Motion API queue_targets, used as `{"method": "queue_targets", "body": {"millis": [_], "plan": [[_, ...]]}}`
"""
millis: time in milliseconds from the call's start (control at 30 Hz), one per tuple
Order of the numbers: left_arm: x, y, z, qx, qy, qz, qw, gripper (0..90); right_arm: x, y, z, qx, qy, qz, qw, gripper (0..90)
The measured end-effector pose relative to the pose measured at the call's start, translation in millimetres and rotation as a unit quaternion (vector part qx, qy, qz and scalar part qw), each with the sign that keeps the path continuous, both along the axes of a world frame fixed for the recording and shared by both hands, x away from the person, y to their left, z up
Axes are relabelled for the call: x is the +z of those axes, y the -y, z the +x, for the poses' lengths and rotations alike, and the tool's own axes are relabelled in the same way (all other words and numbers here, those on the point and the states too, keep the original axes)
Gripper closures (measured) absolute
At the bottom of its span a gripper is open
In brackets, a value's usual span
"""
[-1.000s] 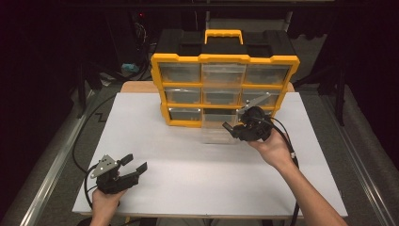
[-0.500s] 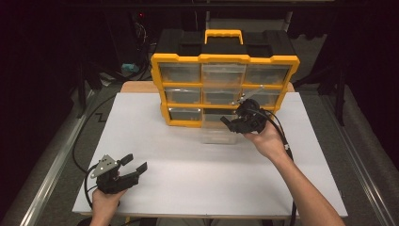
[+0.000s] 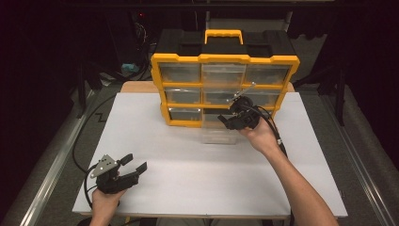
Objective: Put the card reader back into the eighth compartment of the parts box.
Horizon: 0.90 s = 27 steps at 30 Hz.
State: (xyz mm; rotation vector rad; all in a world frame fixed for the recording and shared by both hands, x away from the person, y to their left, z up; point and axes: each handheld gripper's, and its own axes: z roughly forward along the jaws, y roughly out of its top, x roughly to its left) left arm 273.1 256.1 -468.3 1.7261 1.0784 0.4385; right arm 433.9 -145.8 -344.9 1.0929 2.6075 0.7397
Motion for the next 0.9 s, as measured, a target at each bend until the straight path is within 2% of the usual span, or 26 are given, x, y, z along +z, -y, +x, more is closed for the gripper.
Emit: {"method": "queue_targets", "body": {"millis": [100,233,400,633,867,900], "plan": [[0.1,0.1,0.0,-0.001,0.000,0.000,1.0000,30.0,-2.5,-1.5,3.4,-0.002,-0.011,-0.002,0.9999,72.3],[0.1,-0.1,-0.1,-0.001,0.001,0.000,1.0000,30.0,-4.6,-1.9,4.9,-0.006,-0.005,-0.001,1.0000,65.6],[-0.1,-0.2,0.2,-0.001,0.001,-0.001,1.0000,30.0,-1.1,1.2,1.7,-0.004,0.004,0.004,1.0000,62.9],[0.0,0.2,-0.1,-0.001,-0.001,0.001,1.0000,30.0,7.7,14.8,-12.7,-0.004,0.023,0.024,0.9994,59.6],[-0.1,0.1,0.0,0.000,-0.001,0.000,1.0000,30.0,9.3,23.8,-23.2,-0.013,0.028,0.033,0.9990,55.7],[-0.3,0.2,0.0,0.001,0.000,-0.001,1.0000,30.0,9.7,27.3,-25.4,-0.008,0.036,0.032,0.9988,55.1]]}}
